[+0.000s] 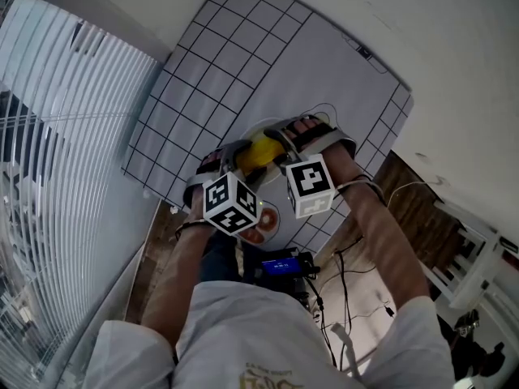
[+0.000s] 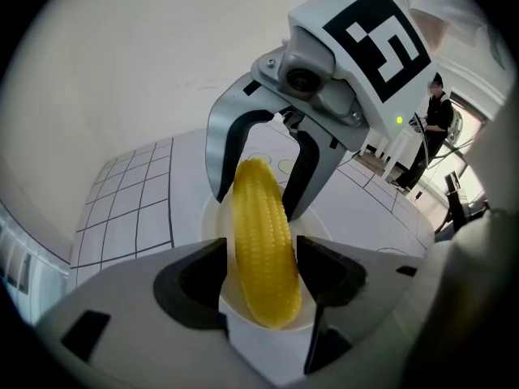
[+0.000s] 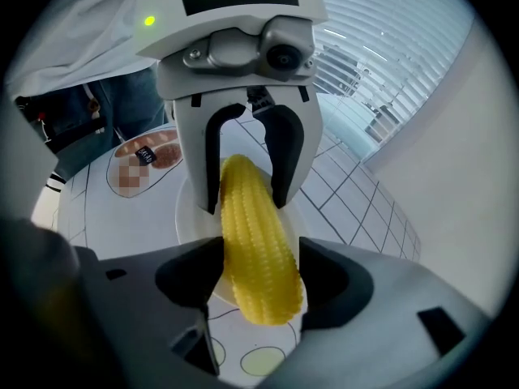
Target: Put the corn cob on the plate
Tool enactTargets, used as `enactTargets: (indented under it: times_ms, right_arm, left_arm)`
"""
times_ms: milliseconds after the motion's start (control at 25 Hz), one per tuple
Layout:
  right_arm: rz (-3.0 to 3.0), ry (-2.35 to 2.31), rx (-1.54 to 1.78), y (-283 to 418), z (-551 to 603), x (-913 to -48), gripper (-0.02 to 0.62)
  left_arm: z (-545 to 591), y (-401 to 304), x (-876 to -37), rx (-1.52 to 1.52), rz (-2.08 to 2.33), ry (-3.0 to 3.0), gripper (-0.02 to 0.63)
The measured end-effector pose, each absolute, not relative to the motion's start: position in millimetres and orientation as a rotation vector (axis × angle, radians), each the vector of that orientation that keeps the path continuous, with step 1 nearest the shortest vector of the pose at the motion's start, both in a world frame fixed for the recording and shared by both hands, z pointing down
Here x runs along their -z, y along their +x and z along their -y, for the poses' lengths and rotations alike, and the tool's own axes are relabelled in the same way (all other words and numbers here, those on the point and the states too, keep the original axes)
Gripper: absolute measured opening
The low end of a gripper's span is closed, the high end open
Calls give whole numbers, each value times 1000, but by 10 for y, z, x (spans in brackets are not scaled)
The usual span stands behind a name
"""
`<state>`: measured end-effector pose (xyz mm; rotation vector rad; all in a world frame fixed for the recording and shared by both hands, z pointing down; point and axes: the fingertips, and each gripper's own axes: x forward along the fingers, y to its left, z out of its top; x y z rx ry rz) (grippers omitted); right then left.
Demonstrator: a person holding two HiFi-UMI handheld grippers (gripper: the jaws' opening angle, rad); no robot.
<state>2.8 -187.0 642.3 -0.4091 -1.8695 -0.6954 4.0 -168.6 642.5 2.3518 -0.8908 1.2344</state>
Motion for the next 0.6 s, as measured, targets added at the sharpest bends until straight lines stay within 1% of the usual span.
enactTargets:
  times_ms: [120,600]
  right_arm:
    - [1869,-398,677,67,1855,-6404,296]
    - [1961,-220,594,172,1976,-6133,296]
  left_arm:
    - [1681,39,-6415,-1226,887,2353,267]
    - [1649,-1,-6363,-1196,936,2372,266]
